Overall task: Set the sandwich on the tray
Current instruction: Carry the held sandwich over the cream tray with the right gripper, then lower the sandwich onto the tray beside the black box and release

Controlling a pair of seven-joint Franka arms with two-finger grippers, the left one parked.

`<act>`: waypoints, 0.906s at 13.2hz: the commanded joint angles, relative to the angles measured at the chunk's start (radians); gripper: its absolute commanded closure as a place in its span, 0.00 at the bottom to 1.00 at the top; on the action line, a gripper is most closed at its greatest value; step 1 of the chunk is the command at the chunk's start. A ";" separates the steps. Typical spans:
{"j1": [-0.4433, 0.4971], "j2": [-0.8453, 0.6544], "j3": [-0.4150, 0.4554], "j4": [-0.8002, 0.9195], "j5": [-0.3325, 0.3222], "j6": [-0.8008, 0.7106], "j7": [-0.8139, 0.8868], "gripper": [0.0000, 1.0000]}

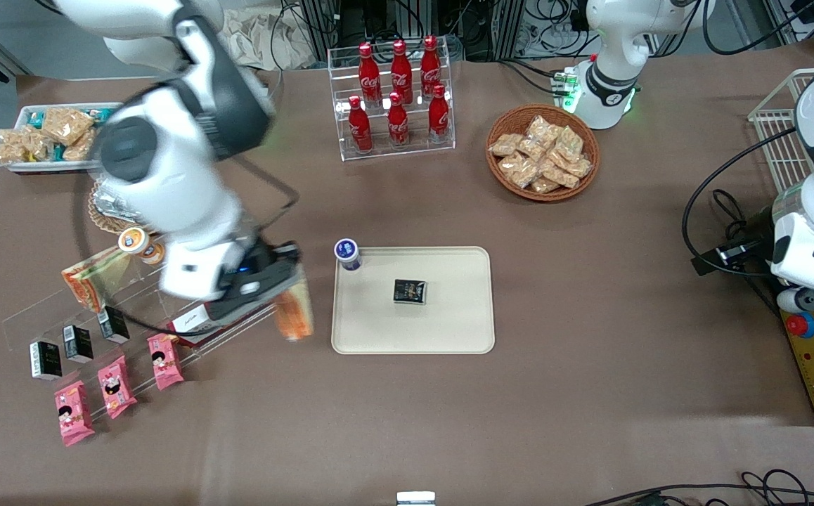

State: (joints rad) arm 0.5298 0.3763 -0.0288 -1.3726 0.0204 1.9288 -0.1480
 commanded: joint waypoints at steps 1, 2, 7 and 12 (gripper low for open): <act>0.067 0.061 -0.010 0.015 -0.057 0.080 -0.148 0.81; 0.090 0.078 -0.010 0.014 -0.069 0.093 -0.213 0.80; 0.215 0.148 -0.010 0.000 -0.206 0.202 -0.364 0.80; 0.249 0.255 -0.011 -0.006 -0.203 0.292 -0.363 0.80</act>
State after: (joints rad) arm 0.7831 0.5945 -0.0316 -1.3907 -0.1628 2.1747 -0.4907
